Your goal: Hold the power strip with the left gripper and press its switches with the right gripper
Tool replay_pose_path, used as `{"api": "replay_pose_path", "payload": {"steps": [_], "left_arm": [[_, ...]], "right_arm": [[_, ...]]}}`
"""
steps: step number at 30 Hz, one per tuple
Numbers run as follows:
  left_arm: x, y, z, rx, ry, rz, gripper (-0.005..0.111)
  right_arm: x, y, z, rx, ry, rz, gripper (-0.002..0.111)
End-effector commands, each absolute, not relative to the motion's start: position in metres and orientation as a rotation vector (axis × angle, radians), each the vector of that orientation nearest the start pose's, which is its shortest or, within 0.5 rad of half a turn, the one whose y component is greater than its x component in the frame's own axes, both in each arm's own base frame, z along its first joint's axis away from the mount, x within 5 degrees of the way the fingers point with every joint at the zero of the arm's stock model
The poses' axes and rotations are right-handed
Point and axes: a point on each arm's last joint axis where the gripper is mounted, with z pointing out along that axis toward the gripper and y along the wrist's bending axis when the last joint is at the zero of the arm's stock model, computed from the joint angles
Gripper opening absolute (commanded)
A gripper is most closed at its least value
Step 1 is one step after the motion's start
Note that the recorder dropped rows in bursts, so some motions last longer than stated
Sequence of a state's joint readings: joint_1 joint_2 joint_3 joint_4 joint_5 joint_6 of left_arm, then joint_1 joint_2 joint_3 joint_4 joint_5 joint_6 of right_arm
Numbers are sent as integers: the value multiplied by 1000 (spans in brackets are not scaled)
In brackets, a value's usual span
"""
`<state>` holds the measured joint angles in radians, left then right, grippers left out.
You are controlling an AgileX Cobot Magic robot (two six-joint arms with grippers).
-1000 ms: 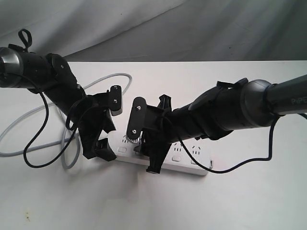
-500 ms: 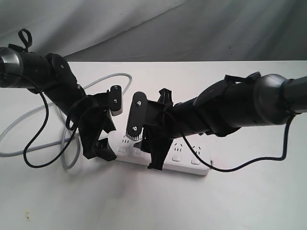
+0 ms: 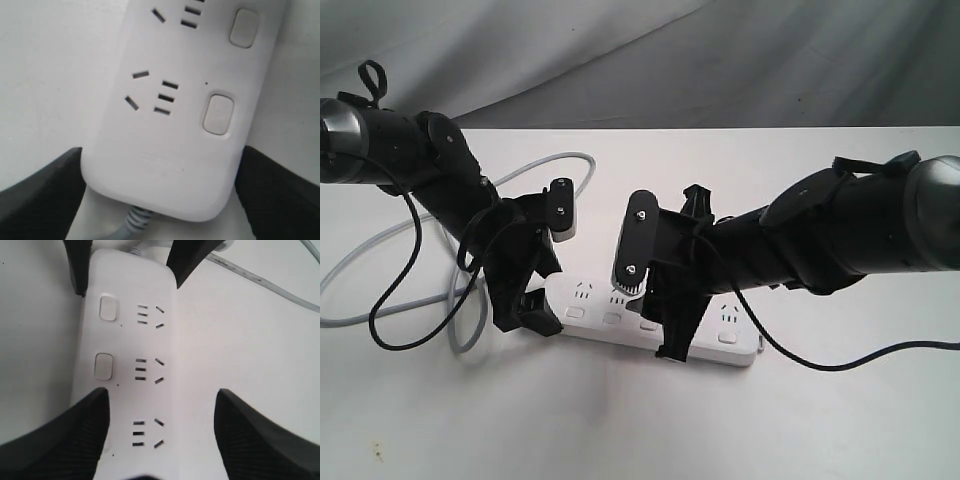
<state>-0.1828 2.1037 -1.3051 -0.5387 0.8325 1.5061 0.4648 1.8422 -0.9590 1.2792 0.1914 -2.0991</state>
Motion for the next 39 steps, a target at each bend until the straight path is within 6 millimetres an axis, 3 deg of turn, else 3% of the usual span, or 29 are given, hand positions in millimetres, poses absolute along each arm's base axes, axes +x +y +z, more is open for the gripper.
{"api": "replay_pose_path", "payload": {"steps": [1, 33, 39], "left_arm": [[377, -106, 115, 1738, 2248, -437, 73], [377, -106, 115, 1738, 2248, -437, 73], [377, -106, 115, 1738, 2248, -437, 73]], "right_arm": [[319, 170, 151, -1493, 1896, 42, 57], [315, 166, 114, -1566, 1978, 65, 57], [314, 167, 97, -1592, 2015, 89, 57]]}}
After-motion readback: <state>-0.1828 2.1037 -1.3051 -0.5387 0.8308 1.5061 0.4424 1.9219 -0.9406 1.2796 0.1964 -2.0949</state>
